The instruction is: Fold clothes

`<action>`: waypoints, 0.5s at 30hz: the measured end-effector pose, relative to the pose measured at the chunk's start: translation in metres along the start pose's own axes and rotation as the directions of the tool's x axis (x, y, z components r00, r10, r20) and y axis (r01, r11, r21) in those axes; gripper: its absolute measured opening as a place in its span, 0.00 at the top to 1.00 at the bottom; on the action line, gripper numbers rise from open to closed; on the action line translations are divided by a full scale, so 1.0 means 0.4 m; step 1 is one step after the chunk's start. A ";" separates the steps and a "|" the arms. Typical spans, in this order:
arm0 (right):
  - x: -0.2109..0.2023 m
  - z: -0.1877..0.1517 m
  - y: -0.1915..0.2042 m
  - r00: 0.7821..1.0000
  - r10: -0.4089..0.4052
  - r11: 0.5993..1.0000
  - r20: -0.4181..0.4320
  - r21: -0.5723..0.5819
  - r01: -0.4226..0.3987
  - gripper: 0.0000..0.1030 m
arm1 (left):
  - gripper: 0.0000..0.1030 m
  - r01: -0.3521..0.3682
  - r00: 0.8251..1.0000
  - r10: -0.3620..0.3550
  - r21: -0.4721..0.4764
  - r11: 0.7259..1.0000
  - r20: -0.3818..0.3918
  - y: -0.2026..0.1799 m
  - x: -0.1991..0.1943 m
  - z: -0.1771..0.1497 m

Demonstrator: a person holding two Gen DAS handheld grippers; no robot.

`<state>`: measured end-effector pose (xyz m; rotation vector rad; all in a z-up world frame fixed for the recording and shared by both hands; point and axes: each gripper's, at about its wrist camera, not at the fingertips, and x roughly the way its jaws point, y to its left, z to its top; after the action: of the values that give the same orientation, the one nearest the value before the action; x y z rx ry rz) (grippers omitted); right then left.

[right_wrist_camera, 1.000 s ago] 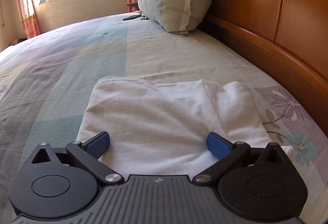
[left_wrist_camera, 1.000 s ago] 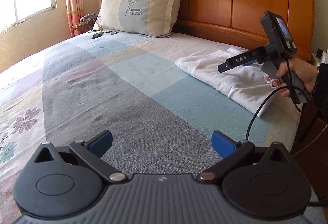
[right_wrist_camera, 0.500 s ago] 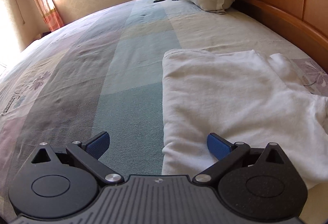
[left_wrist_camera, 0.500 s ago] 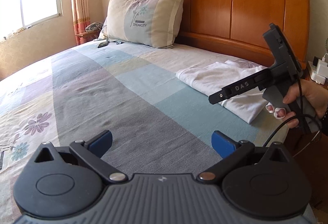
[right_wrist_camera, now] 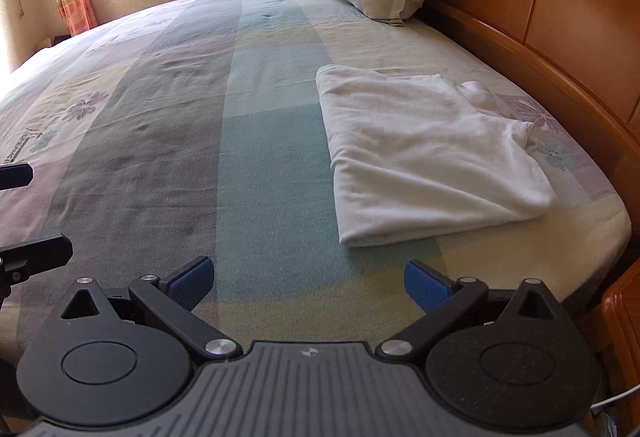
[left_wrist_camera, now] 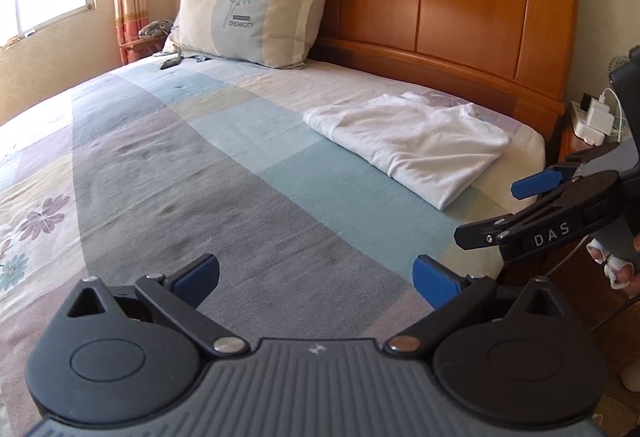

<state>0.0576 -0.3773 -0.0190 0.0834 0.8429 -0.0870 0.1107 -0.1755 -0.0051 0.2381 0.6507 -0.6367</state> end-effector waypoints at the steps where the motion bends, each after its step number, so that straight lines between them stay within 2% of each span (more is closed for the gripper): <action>1: -0.010 -0.009 0.002 1.000 -0.005 1.000 -0.004 0.006 0.005 0.00 | 0.01 0.006 1.000 -0.006 -0.005 1.000 -0.005 -0.007 0.002 -0.003; 15: -0.109 -0.099 0.025 0.991 -0.123 0.988 -0.046 0.091 0.127 0.00 | 0.01 -0.019 1.000 0.019 0.009 1.000 -0.005 -0.075 -0.050 -0.002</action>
<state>0.0004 -0.3611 -0.0124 0.1203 0.8840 -0.2433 0.0794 -0.1891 0.0065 0.2537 0.6502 -0.6208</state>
